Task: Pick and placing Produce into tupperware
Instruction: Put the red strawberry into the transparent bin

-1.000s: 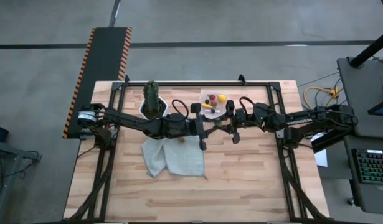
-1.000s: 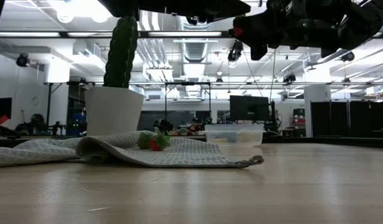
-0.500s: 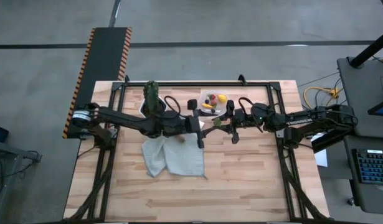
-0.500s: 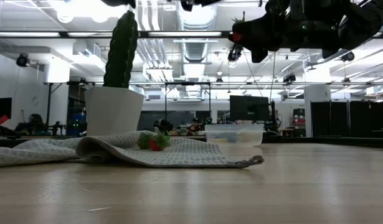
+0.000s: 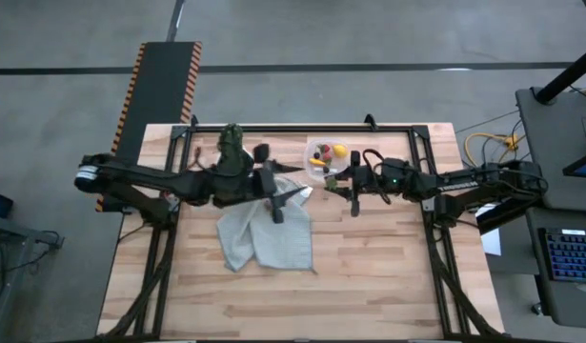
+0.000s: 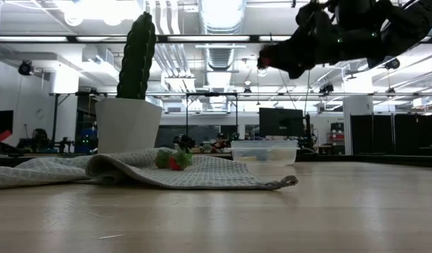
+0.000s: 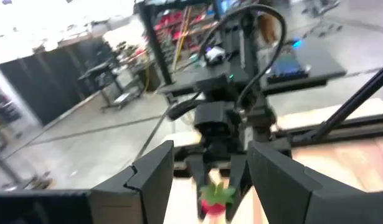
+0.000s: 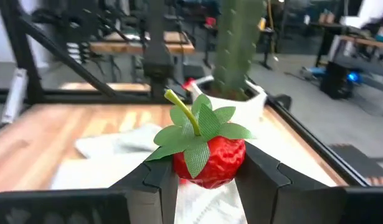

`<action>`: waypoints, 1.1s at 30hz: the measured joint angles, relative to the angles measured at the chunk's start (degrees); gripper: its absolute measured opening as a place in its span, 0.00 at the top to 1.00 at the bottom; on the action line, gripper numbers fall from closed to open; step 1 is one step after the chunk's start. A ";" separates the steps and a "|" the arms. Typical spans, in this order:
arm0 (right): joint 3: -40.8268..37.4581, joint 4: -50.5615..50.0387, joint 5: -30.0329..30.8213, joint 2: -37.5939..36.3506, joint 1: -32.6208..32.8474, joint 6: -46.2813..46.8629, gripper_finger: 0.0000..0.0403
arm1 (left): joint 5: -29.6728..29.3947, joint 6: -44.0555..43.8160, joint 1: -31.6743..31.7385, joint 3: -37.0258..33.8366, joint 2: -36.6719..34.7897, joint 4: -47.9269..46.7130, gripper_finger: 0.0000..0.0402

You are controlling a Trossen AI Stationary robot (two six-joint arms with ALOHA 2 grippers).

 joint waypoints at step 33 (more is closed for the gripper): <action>19.22 -37.53 6.88 19.06 -19.27 1.40 0.71 | -19.11 -6.17 -12.97 -10.35 -20.05 -12.70 0.53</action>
